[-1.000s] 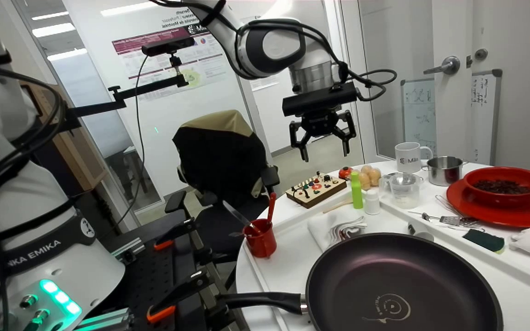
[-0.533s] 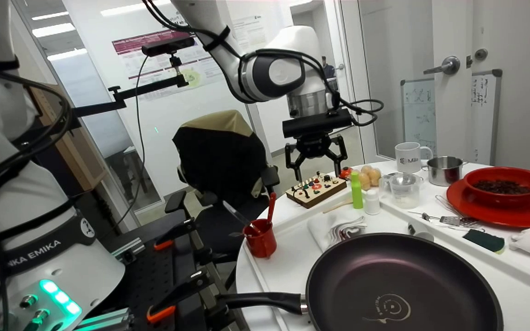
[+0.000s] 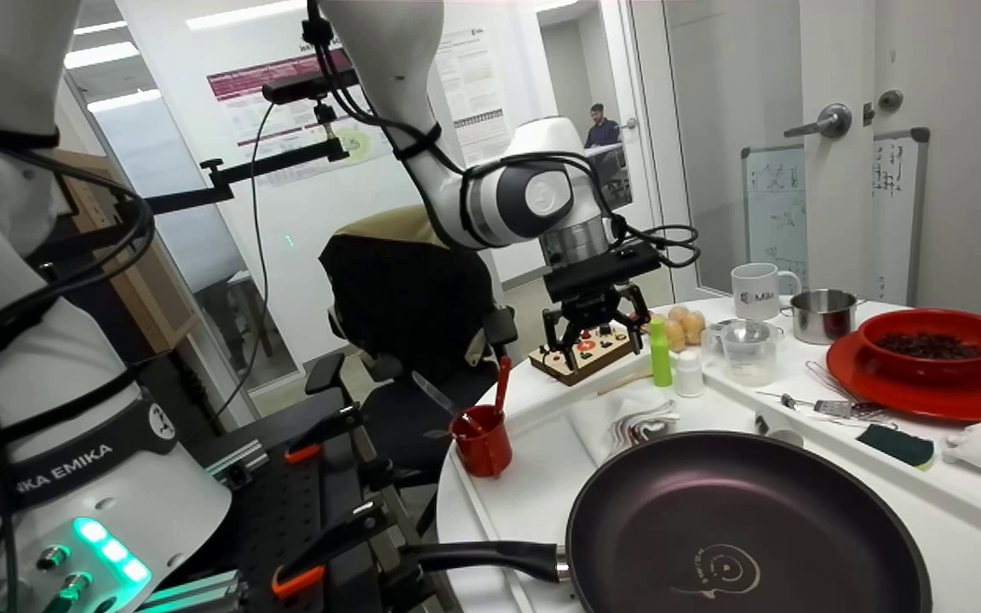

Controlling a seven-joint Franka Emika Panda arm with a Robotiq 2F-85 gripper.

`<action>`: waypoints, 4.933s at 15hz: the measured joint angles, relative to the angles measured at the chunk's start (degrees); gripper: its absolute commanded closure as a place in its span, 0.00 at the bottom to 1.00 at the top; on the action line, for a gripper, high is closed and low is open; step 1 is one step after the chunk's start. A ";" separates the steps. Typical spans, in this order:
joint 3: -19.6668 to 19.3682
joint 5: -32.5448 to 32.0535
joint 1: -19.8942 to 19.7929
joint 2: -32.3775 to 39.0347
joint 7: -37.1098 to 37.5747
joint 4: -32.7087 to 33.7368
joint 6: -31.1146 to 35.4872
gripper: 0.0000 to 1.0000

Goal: Use the white towel to wipe the pan

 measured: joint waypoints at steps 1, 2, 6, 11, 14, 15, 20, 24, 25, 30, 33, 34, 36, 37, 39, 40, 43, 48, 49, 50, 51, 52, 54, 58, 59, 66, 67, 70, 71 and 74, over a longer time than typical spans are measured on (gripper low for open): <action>-0.52 -1.28 0.89 1.40 0.85 1.16 0.06 0.00; -1.10 -2.44 1.84 2.73 1.81 2.32 0.06 0.00; -3.56 -5.39 4.96 7.51 6.66 7.07 0.08 0.00; -4.20 -5.43 4.74 11.87 10.84 11.38 -0.12 0.00; -4.21 -5.43 4.43 12.90 11.35 12.25 -0.13 0.00; -4.20 -5.43 4.43 12.94 11.39 12.37 -0.14 0.00; -3.72 -5.44 4.03 12.94 11.42 12.33 -0.40 0.00; -1.95 -5.44 2.84 12.98 11.42 11.77 -0.49 0.00; -1.78 -5.44 2.76 13.06 11.42 11.77 -0.49 0.00; -2.34 -5.94 3.04 14.28 11.63 12.03 -0.37 0.00; -2.77 -6.50 3.11 15.63 11.85 12.53 -0.37 0.05; -2.84 -6.69 3.11 16.14 11.85 12.77 -0.37 0.18; -2.93 -7.07 3.15 17.12 11.88 13.34 -0.32 0.32; -2.94 -7.17 3.19 17.52 11.89 13.61 -0.32 0.39; -2.94 -7.22 3.24 18.15 11.95 14.22 -0.31 0.56; -2.94 -7.22 3.24 18.26 12.07 14.44 -0.31 0.62; -2.99 -7.22 3.20 18.25 12.64 15.08 -0.31 0.85; -3.06 -7.22 3.17 18.26 13.61 15.62 -0.05 0.92; -3.06 -7.22 3.17 18.26 13.74 15.62 -0.01 0.93; -3.04 -7.22 3.17 18.24 13.79 15.61 0.08 0.92; -2.93 -7.22 3.12 18.15 13.80 15.54 0.33 0.92; -2.66 -7.22 2.96 17.98 13.80 15.45 0.67 0.92; -1.33 -7.19 2.07 17.21 13.80 14.98 1.26 0.92; 3.39 -7.11 -2.08 12.70 13.53 11.59 1.91 0.92; 3.97 -7.09 -2.91 11.09 13.53 10.33 2.35 0.92; 4.23 -6.54 -7.15 0.31 14.92 0.62 7.61 0.92; 4.10 -6.47 -7.70 -0.99 15.36 -0.68 8.42 0.92; 2.97 -6.08 -9.02 -4.28 17.88 -4.01 10.37 0.92; 2.19 -5.99 -9.23 -5.04 19.15 -4.82 10.65 0.92; -1.31 -5.95 -8.96 -6.03 23.28 -5.97 10.79 0.92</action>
